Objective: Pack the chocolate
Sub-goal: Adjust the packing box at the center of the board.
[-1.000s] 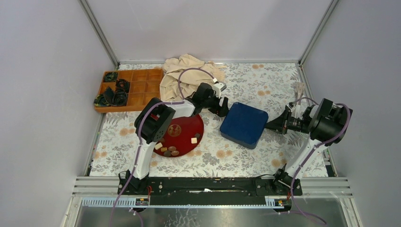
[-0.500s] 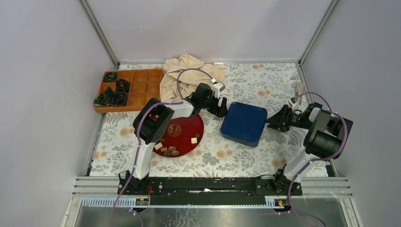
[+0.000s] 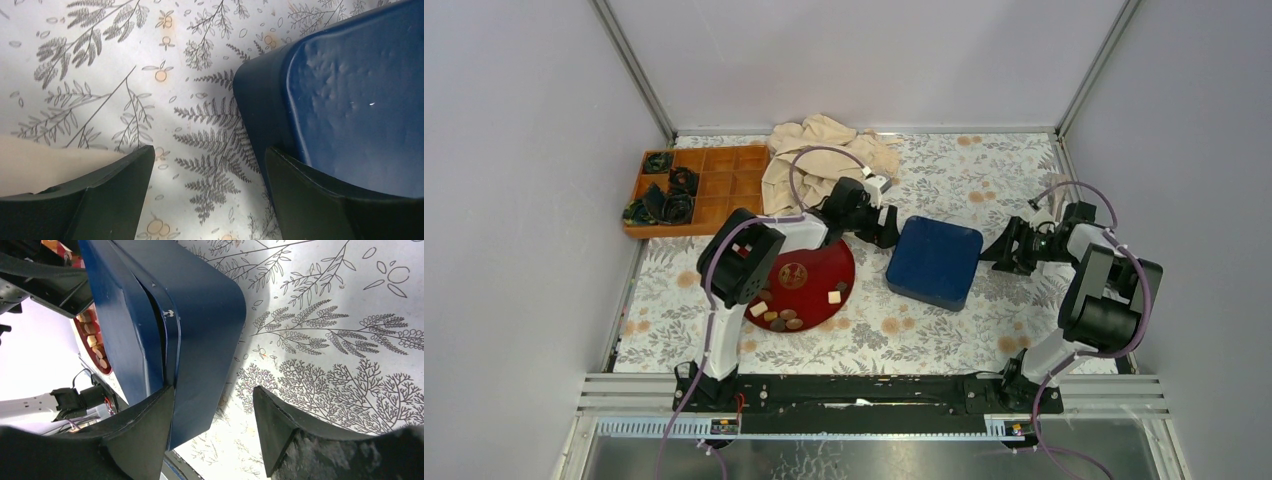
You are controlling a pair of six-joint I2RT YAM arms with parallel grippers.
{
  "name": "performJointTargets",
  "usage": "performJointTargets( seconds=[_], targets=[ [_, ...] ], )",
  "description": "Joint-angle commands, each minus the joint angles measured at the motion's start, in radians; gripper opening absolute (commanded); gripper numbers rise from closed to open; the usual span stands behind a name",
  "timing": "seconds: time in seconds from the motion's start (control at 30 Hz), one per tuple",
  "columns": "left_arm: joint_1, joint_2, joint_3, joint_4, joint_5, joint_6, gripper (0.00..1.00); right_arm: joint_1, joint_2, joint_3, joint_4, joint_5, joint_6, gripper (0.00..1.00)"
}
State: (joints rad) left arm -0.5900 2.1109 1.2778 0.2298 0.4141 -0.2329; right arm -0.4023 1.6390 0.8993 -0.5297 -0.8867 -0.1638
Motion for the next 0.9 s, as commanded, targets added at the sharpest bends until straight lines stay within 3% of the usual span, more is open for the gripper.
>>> performJointTargets(
  seconds=[0.0, 0.37, 0.5, 0.6, 0.67, 0.73, 0.87],
  targets=[
    [0.002, -0.072, -0.046, -0.036, -0.008, -0.054, 0.90, 0.036, -0.049, 0.004, 0.019, 0.013, 0.085, 0.67],
    [0.038, -0.251, -0.106, -0.101, -0.092, 0.012, 0.89, 0.026, -0.091, 0.027, 0.036, 0.060, 0.037, 0.57],
    [0.032, -0.382, -0.241, -0.099, -0.082, -0.023, 0.85, 0.032, -0.052, 0.080, 0.125, 0.131, 0.053, 0.30],
    [0.001, -0.479, -0.352, -0.124, -0.081, -0.038, 0.78, 0.057, 0.053, 0.176, 0.096, 0.137, 0.041, 0.16],
    [-0.039, -0.536, -0.417, -0.153, -0.085, -0.046, 0.69, 0.078, 0.096, 0.203, 0.115, 0.164, 0.051, 0.13],
    [-0.083, -0.576, -0.482, -0.143, -0.073, -0.085, 0.53, 0.105, 0.159, 0.242, 0.107, 0.180, 0.048, 0.13],
    [-0.184, -0.546, -0.545, -0.093, -0.039, -0.162, 0.44, 0.145, 0.271, 0.330, 0.033, 0.156, 0.013, 0.13]
  ],
)
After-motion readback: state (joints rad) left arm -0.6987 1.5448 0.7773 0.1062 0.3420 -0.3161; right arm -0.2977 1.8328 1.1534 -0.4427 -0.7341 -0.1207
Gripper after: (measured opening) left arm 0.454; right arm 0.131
